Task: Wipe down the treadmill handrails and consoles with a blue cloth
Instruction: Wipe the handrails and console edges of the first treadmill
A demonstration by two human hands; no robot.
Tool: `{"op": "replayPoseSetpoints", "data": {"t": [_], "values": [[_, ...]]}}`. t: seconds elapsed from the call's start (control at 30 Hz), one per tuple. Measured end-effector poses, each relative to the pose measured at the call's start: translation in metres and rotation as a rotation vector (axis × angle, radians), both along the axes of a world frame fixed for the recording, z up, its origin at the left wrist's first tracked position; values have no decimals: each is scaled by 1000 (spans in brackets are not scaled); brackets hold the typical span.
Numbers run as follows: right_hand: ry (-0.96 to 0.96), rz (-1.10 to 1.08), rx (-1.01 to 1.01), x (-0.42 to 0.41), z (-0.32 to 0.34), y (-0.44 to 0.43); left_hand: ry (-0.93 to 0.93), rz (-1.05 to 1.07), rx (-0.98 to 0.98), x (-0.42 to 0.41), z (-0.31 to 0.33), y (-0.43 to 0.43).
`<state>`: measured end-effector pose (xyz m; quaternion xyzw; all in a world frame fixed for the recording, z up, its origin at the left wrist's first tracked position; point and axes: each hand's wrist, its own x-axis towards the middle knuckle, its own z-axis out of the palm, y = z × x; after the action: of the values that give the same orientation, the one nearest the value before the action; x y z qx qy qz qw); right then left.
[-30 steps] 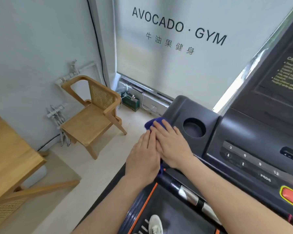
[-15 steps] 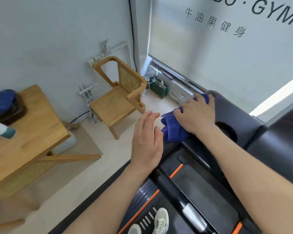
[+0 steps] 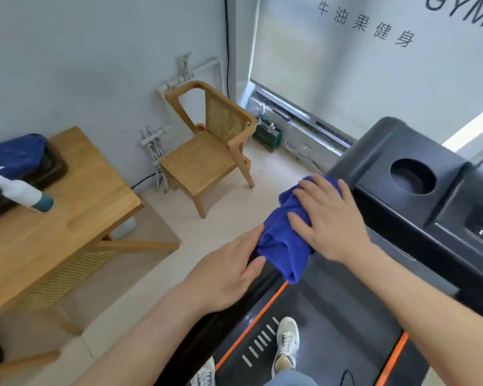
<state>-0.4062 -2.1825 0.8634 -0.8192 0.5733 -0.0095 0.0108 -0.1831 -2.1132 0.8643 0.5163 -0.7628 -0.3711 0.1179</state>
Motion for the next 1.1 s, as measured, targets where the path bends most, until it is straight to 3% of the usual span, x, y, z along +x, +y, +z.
{"op": "replayPoseSetpoints", "data": {"t": [0.07,0.13,0.2,0.3,0.37,0.43,0.5,0.63,0.77,0.83,0.97,1.1], "values": [[-23,-270,37,2,3,-7,-64,-77,-3,23,-4,15],[-53,-389,41,37,0,8,-50,-51,27,49,-8,33],[-51,-347,23,84,-4,48,85,43,92,71,-12,51],[-107,-252,-6,147,-9,126,362,351,245,94,-22,71],[-165,-239,-17,178,-12,168,329,424,170,104,-21,76],[-202,-208,-6,200,-16,201,240,362,104,106,-17,81],[-234,-146,18,206,-19,224,219,259,167,102,-11,88],[-160,-124,-28,174,-29,216,224,92,183,89,-8,103],[-215,-323,-28,167,-30,183,245,133,138,84,-15,101],[-239,-385,-39,178,-31,184,159,144,108,90,-23,104],[-331,-406,-37,219,-36,236,169,110,28,125,-23,152],[-378,-344,-59,271,-46,309,228,203,70,168,-19,232]]}}
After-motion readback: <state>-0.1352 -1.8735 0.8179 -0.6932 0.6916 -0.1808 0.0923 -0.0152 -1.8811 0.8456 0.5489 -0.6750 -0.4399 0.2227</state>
